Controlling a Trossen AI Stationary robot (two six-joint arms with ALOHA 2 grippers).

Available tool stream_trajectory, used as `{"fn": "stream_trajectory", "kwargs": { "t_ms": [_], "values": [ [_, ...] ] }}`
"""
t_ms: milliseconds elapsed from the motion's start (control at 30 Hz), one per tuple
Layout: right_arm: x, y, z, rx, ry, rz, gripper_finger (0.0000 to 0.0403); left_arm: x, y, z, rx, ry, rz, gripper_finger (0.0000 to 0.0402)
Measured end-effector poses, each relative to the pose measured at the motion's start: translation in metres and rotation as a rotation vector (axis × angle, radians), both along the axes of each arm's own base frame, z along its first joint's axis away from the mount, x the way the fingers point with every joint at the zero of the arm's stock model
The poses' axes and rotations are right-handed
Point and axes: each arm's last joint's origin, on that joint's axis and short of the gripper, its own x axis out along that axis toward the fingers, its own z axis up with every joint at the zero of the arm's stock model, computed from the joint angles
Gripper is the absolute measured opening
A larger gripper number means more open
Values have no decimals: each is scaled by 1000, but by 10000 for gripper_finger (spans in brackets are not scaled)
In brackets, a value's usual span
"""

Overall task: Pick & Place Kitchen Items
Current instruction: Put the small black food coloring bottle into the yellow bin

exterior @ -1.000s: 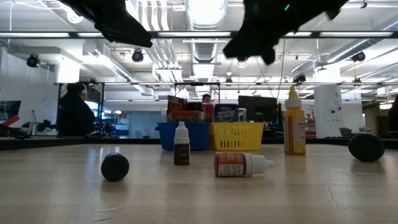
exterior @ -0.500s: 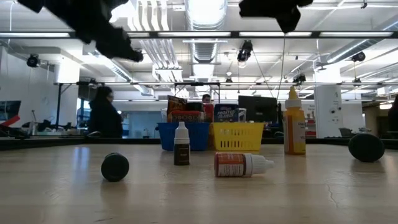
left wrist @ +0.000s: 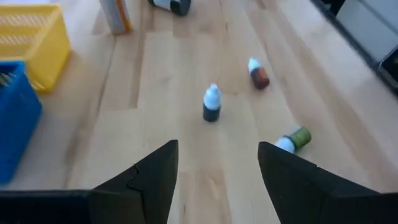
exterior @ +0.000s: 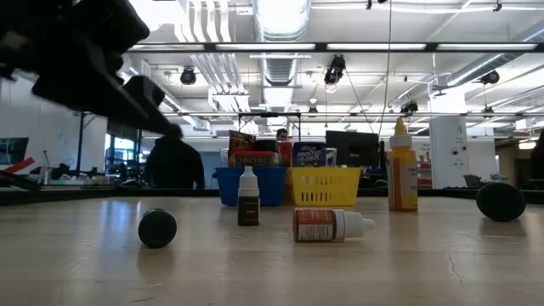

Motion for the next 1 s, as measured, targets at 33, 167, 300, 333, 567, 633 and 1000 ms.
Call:
{"fn": "stream_trajectory", "kwargs": {
  "t_ms": [33,167,300,333,567,633,1000],
  "values": [
    [0,0,4,-1,0,-3,63,0,-3,-5,8,6,-4,227],
    [1,-1,14,5,-11,-6,63,3,-14,-23,26,29,-31,227],
    [1,-2,22,22,-39,-15,76,7,-23,-36,97,-2,-17,227],
    [1,-2,24,27,-46,-27,79,9,-24,-38,113,-17,-9,227],
    [2,-3,21,51,-64,-100,95,17,-19,-55,124,-109,14,227],
    [2,-4,18,53,-64,-118,95,20,-17,-59,113,-109,23,227],
    [3,-8,16,57,-63,-139,61,37,2,-85,21,-123,-25,227]
  ]
}}
